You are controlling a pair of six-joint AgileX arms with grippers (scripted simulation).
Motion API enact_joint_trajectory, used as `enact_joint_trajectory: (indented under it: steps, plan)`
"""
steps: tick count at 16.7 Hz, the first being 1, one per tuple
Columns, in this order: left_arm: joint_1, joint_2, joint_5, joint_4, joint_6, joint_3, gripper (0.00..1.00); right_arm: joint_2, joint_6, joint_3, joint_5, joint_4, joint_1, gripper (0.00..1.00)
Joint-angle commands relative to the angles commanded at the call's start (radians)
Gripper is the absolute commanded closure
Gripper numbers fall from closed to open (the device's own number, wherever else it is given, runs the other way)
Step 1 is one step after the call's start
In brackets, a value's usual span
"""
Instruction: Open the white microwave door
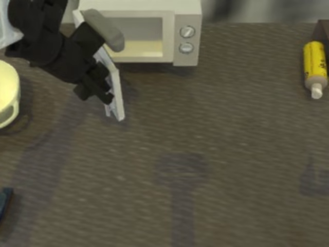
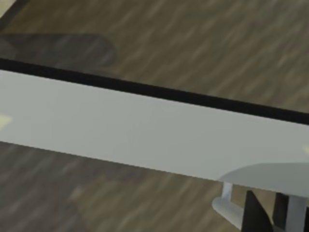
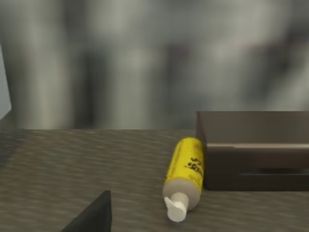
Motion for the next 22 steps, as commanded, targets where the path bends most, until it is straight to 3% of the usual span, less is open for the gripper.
enact_joint_trajectory:
  steps: [7,15,22]
  plan:
    - [0.004,0.003,0.009,-0.006,0.015,-0.001,1.0,0.0,0.0,0.0,0.0,0.0,0.0,0.0]
    - [0.082,0.001,0.087,-0.081,0.213,0.01,1.0,0.0,0.0,0.0,0.0,0.0,0.0,0.0]
    - [0.084,0.002,0.089,-0.083,0.218,0.01,1.0,0.0,0.0,0.0,0.0,0.0,0.0,0.0]
